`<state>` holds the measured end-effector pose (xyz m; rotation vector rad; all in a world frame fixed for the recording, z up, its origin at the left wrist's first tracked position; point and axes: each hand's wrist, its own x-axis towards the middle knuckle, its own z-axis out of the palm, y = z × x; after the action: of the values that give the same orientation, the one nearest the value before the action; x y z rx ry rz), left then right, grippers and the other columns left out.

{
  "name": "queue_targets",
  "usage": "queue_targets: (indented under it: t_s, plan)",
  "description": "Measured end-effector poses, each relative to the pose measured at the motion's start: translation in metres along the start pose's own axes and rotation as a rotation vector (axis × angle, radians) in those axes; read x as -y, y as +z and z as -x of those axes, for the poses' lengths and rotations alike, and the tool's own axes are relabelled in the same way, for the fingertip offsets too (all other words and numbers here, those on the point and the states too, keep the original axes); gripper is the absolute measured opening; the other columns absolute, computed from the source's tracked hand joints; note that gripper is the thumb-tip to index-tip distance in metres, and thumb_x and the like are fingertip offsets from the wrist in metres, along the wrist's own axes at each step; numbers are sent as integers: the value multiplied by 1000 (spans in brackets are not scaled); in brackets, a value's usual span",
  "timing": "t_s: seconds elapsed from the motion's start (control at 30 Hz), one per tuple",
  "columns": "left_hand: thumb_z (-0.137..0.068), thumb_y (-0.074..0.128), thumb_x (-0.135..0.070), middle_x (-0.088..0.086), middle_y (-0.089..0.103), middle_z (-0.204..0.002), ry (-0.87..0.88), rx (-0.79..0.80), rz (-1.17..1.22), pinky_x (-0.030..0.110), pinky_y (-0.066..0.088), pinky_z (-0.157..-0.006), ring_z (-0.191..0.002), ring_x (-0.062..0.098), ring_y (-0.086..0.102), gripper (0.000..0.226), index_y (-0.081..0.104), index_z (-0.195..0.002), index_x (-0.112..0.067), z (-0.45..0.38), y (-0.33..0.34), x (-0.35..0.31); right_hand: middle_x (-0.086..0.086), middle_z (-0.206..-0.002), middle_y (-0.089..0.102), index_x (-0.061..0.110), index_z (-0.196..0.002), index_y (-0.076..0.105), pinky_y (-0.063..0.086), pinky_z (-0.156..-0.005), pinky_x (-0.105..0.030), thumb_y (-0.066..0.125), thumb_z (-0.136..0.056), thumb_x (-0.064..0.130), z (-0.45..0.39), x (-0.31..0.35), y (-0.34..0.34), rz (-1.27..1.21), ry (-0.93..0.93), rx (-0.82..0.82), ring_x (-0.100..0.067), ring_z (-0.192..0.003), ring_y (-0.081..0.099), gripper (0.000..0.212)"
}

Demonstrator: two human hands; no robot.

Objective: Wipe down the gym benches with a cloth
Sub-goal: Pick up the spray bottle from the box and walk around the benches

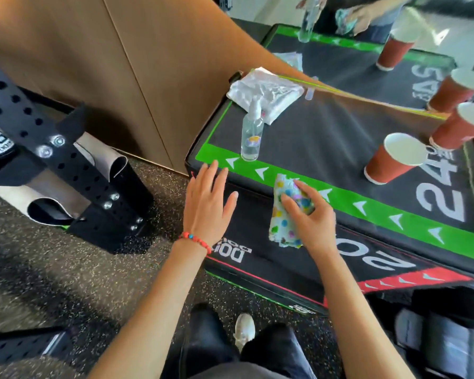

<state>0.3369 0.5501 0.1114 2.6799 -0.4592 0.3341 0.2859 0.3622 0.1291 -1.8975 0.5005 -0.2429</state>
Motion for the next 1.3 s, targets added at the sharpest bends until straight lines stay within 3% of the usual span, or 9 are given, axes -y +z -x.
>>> queue_targets:
  t_s: [0.13, 0.27, 0.47, 0.7, 0.83, 0.93, 1.07, 1.17, 1.3]
  plan:
    - [-91, 39, -34, 24, 48, -135, 44, -63, 79, 53, 39, -100, -126, 41, 44, 53, 53, -127, 3, -34, -3, 0, 21, -91, 62, 28, -112, 62, 41, -59, -1, 69, -81, 22, -15, 14, 1, -51, -39, 8, 16, -69, 56, 32]
    - [-90, 33, -44, 19, 40, -143, -4, -45, 248, 41, 26, -109, -134, 34, 34, 64, 44, -135, 0, -68, -5, -2, 33, -93, 56, 29, -111, 62, 41, -75, -3, 70, -80, 22, -33, 24, 6, -65, -48, -67, 20, -81, 54, 33]
    - [-92, 58, -30, 8, 37, -147, -91, 28, 598, 13, 18, -104, -136, 18, 31, 59, 36, -141, -6, -108, -1, -7, 14, -106, 64, 29, -111, 63, 47, -87, -20, 70, -80, 22, -43, 30, 15, -91, -3, -177, 5, -91, 59, 32]
    - [-83, 69, -25, -4, 60, -106, -74, 17, 775, 30, 47, -85, -99, 20, 61, 43, 56, -119, -6, -129, 17, -11, 17, -106, 63, 27, -112, 63, 47, -90, -22, 70, -80, 21, -44, 30, 20, -107, 43, -255, 8, -92, 58, 33]
    - [-79, 72, -27, -7, 62, -94, -93, 38, 841, 23, 49, -77, -86, 11, 63, 43, 58, -114, -5, -132, 21, -7, 12, -107, 64, 28, -110, 63, 49, -90, -26, 70, -80, 19, -36, 31, 21, -120, 70, -321, 2, -93, 60, 32]
    - [-74, 67, -40, -16, 62, -86, -60, 98, 966, 16, 49, -72, -74, -6, 61, 44, 59, -108, -13, -129, 16, -10, 25, -101, 61, 29, -109, 62, 47, -84, -13, 69, -81, 18, -27, 31, 19, -149, 79, -376, 14, -88, 57, 31]
    - [-71, 61, -46, -6, 63, -79, -37, 248, 1188, 32, 54, -73, -78, 18, 69, 31, 57, -92, -23, -121, 9, -27, 21, -105, 62, 28, -109, 62, 45, -83, -9, 68, -82, 15, -10, 33, 15, -197, 80, -487, 13, -93, 57, 31]
    - [-76, 55, -45, -1, 58, -72, 25, 343, 1259, 19, 48, -62, -62, 12, 64, 26, 55, -85, -21, -107, 6, -45, 12, -111, 65, 34, -106, 61, 46, -88, -18, 69, -82, 15, 8, 29, 9, -218, 104, -595, 1, -102, 59, 31]
    - [-77, 52, -45, -4, 53, -62, 101, 497, 1290, 24, 47, -53, -49, 10, 54, 25, 51, -82, -20, -84, 9, -69, 10, -103, 66, 31, -109, 61, 47, -81, -13, 69, -82, 14, 42, 19, -4, -193, 148, -719, 4, -89, 60, 33]
